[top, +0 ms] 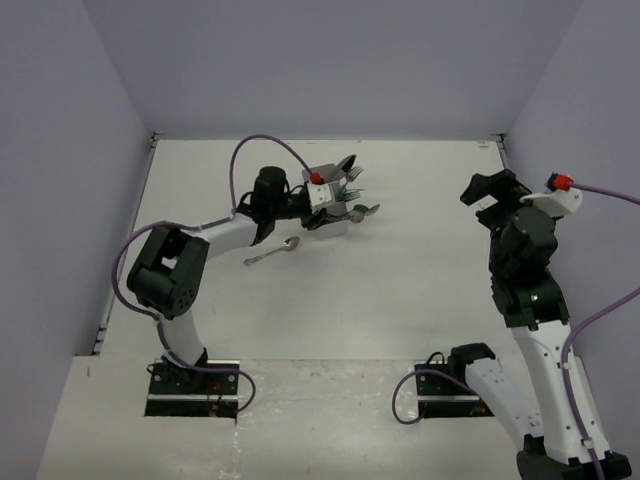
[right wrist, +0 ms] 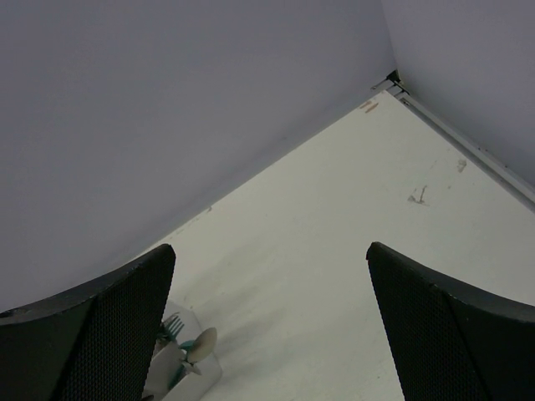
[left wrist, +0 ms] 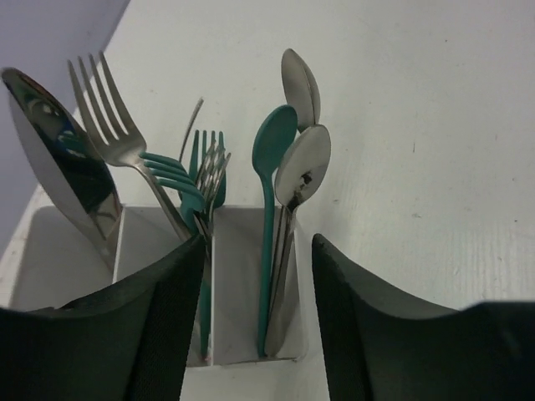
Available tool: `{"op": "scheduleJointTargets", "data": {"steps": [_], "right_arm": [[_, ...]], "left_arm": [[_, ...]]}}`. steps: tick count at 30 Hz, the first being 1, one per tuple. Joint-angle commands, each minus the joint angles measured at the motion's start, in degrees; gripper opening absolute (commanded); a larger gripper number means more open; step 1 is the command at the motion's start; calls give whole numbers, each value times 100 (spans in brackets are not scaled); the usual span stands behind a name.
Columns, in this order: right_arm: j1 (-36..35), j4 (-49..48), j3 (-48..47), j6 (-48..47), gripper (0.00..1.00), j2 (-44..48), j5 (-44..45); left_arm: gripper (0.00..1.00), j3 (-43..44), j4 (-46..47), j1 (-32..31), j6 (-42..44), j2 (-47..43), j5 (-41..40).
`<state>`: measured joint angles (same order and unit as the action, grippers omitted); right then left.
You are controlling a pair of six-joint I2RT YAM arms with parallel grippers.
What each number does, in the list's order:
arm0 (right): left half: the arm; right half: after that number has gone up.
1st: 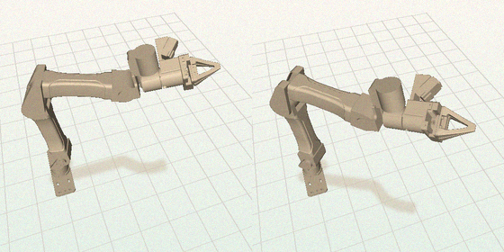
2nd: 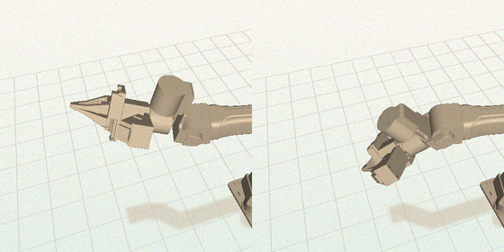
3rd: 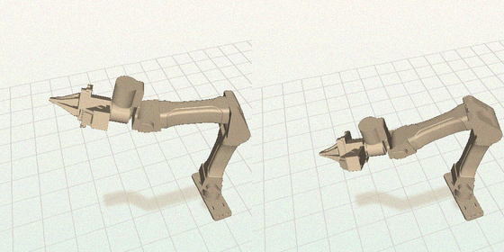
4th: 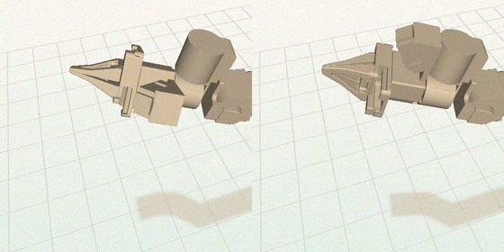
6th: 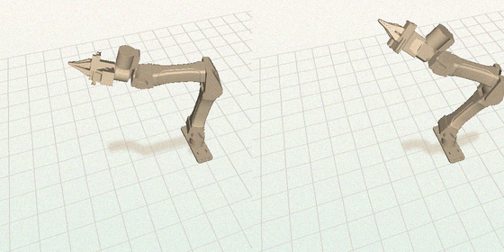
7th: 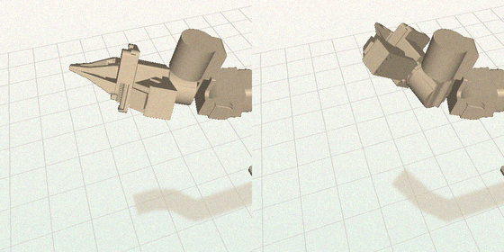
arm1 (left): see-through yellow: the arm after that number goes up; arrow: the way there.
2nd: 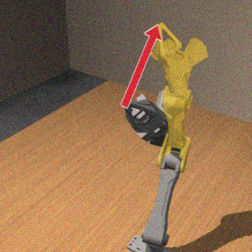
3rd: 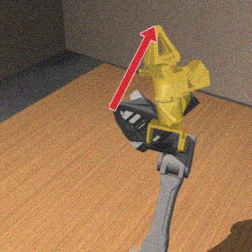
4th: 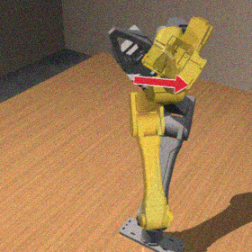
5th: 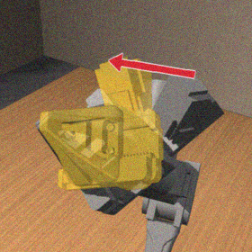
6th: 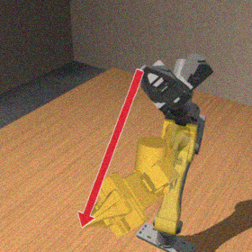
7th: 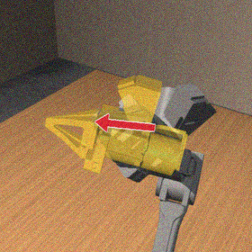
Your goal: Sort the eating utensils into containers
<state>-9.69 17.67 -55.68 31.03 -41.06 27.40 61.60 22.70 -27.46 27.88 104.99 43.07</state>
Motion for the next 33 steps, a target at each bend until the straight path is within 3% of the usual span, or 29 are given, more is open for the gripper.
{"op": "scheduleJointTargets", "data": {"steps": [1, 2, 3, 9, 12, 15, 20, 25, 29, 33], "right_arm": [[20, -326, -75, -53, 99, 89, -59], [29, -343, -66, -53, 99, 107, -85], [20, -369, -31, -70, 99, 124, -112], [20, -405, -66, -184, 99, 133, -129], [20, -265, -214, -307, 99, -42, -16], [20, -89, -355, -387, 99, -288, 222], [20, 543, -812, -492, 99, -894, 511], [20, 817, -997, -361, 99, -1273, 696], [20, 808, -866, -273, 99, -1308, 846], [20, 843, -822, -290, 99, -1387, 925]], "left_arm": [[56, 1, -344, -5, 402, -846, -194], [87, 9, -493, 13, 472, -962, -194], [100, 18, -668, 4, 569, -1076, -237], [100, 439, -2924, 258, 1631, -1771, -265], [100, 1106, -5468, 636, 2553, -1456, 175], [100, 1766, -6783, 874, 3197, -780, -218], [100, 1038, -6401, 945, 3514, -656, -984], [100, 1021, -6270, 945, 3119, -120, -1502], [100, 810, -5620, 945, 2373, -5, -1819], [99, 415, -5259, 936, 2161, 39, -2073]]}}
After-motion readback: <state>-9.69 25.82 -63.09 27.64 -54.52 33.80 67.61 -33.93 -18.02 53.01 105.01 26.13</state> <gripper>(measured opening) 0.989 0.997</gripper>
